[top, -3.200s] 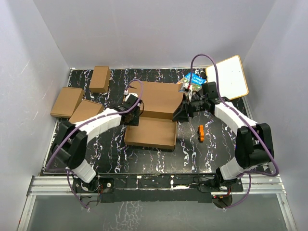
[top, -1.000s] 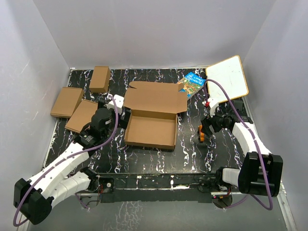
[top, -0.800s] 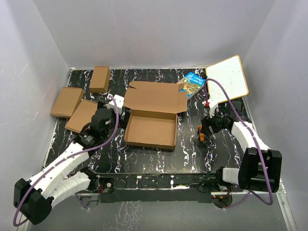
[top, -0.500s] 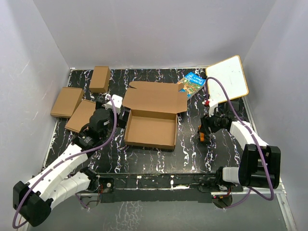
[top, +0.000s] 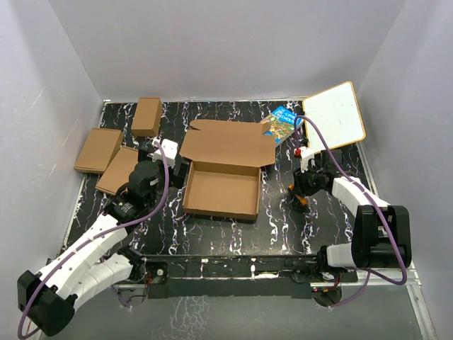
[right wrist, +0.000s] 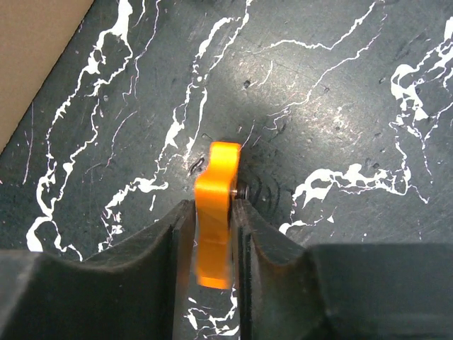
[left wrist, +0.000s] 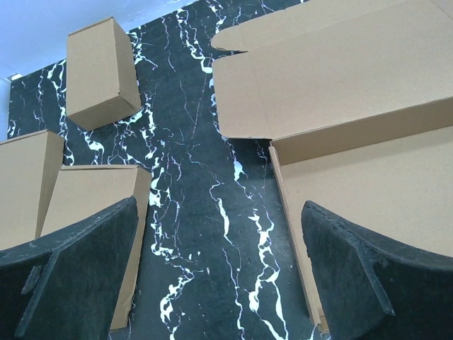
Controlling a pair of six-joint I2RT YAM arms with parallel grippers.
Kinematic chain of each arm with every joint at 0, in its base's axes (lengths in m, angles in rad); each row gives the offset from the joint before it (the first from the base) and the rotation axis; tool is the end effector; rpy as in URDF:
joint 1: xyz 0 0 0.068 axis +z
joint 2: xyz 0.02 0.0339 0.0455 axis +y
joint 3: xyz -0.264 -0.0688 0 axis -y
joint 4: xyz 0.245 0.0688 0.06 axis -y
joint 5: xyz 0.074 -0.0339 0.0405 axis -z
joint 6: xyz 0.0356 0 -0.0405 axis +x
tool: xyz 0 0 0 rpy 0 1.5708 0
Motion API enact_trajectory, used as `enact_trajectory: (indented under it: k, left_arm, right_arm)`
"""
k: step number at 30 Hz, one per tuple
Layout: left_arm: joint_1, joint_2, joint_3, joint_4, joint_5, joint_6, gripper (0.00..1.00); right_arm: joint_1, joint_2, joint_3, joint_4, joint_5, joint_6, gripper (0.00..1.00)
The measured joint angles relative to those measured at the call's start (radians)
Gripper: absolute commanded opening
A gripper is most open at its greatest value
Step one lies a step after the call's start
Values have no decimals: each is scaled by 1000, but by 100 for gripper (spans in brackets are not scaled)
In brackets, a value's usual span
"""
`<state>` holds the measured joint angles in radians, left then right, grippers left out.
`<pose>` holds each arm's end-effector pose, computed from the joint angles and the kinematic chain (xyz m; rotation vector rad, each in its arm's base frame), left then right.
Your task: Fold the paper box
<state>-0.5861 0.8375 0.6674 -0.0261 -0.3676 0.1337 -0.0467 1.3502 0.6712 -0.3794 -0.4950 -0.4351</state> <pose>0.1738 -0.1000 0.3064 0.3630 1.7158 -0.0051 0.2427 0.0056 0.1721 -0.6437 2.4169 0.4564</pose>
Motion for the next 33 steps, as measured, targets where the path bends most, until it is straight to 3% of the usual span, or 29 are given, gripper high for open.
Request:
enact_trajectory:
  k: [5,12,33]
  left_arm:
    - [0,-1,0,0,-5,1,97]
    - [0,-2,0,-1,-10,2,97]
    - [1,-15,0,-1,-15,4,97]
  right_arm:
    - [0,0,0,11,3,4,16]
    - [0,0,0,10,-1,-10,8]
    - [0,-55,31,-92,-83,-101,8]
